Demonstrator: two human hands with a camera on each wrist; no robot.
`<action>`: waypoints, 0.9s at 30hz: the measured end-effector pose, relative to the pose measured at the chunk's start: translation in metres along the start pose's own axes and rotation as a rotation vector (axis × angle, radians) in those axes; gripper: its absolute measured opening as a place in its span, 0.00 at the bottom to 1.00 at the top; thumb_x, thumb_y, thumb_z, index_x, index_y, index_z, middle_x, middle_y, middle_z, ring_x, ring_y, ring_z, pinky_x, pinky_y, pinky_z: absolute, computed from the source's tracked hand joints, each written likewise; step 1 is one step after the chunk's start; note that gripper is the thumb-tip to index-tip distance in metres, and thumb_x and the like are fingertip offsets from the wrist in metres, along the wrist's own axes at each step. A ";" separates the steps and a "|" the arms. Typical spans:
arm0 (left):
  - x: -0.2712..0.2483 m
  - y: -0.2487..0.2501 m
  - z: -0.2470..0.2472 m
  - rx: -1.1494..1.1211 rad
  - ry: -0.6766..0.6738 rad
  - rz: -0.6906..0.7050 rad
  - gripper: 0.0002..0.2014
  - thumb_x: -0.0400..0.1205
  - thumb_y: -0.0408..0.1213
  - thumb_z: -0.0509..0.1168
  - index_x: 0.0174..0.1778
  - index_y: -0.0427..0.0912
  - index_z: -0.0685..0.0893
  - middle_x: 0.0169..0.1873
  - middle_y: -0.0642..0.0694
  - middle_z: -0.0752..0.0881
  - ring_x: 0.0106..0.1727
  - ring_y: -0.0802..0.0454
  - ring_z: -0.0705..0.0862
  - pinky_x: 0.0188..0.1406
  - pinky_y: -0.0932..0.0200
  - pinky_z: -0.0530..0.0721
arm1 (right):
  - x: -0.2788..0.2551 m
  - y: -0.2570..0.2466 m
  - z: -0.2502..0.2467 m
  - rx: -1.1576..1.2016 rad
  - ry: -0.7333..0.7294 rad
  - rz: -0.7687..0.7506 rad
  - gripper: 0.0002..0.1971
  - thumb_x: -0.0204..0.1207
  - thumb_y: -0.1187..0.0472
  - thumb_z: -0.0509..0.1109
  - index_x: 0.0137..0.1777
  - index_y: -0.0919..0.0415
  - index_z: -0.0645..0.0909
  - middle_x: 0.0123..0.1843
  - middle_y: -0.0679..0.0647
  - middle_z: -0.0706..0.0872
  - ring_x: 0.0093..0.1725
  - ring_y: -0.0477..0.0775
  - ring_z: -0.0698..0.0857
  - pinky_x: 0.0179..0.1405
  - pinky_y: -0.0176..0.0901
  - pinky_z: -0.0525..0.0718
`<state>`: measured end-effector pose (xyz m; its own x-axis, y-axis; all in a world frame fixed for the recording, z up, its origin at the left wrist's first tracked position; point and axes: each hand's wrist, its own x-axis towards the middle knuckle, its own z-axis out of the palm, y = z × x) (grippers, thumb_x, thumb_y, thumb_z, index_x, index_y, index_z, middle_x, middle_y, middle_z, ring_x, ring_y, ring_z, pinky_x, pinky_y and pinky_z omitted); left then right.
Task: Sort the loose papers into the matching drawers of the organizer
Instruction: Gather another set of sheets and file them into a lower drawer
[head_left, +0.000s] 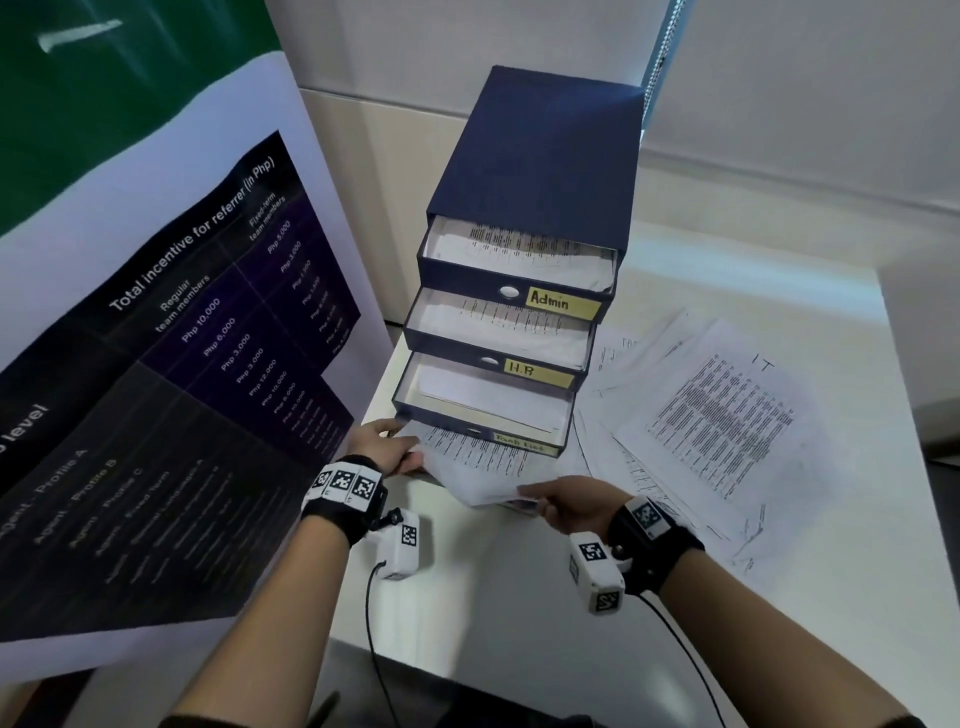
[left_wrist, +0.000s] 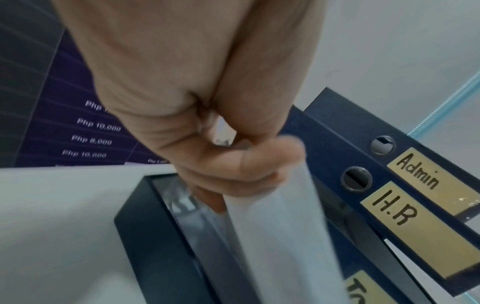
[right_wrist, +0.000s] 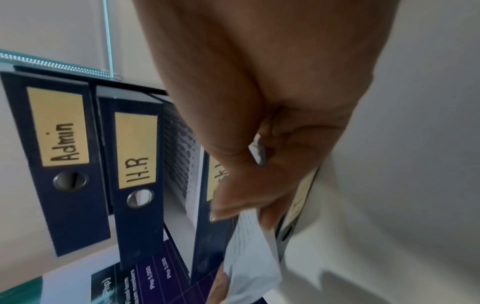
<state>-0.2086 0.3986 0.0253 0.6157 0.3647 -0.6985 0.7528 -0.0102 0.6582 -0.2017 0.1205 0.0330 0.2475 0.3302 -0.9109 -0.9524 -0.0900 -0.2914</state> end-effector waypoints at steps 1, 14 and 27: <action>0.004 -0.001 0.004 -0.062 0.028 0.005 0.14 0.79 0.22 0.69 0.60 0.35 0.84 0.48 0.27 0.88 0.22 0.50 0.86 0.25 0.62 0.87 | 0.004 -0.004 -0.001 0.044 0.023 -0.021 0.04 0.81 0.71 0.68 0.44 0.68 0.79 0.23 0.53 0.82 0.16 0.41 0.77 0.15 0.26 0.77; -0.039 0.051 0.032 0.920 -0.193 0.242 0.03 0.79 0.39 0.72 0.40 0.50 0.90 0.42 0.50 0.90 0.45 0.52 0.86 0.52 0.62 0.84 | -0.023 -0.017 -0.071 -0.162 0.233 -0.359 0.07 0.80 0.69 0.69 0.51 0.70 0.88 0.49 0.70 0.90 0.33 0.55 0.89 0.33 0.43 0.90; -0.060 0.098 0.274 0.548 -0.603 0.317 0.20 0.82 0.32 0.69 0.71 0.41 0.80 0.67 0.38 0.82 0.60 0.45 0.83 0.69 0.46 0.82 | -0.034 0.040 -0.223 -1.260 0.805 -0.694 0.20 0.83 0.48 0.58 0.48 0.55 0.91 0.55 0.49 0.90 0.52 0.56 0.88 0.49 0.48 0.86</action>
<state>-0.1083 0.1205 0.0549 0.7168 -0.2845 -0.6366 0.4355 -0.5304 0.7274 -0.2087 -0.1038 -0.0129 0.9445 0.1241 -0.3043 0.0083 -0.9347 -0.3554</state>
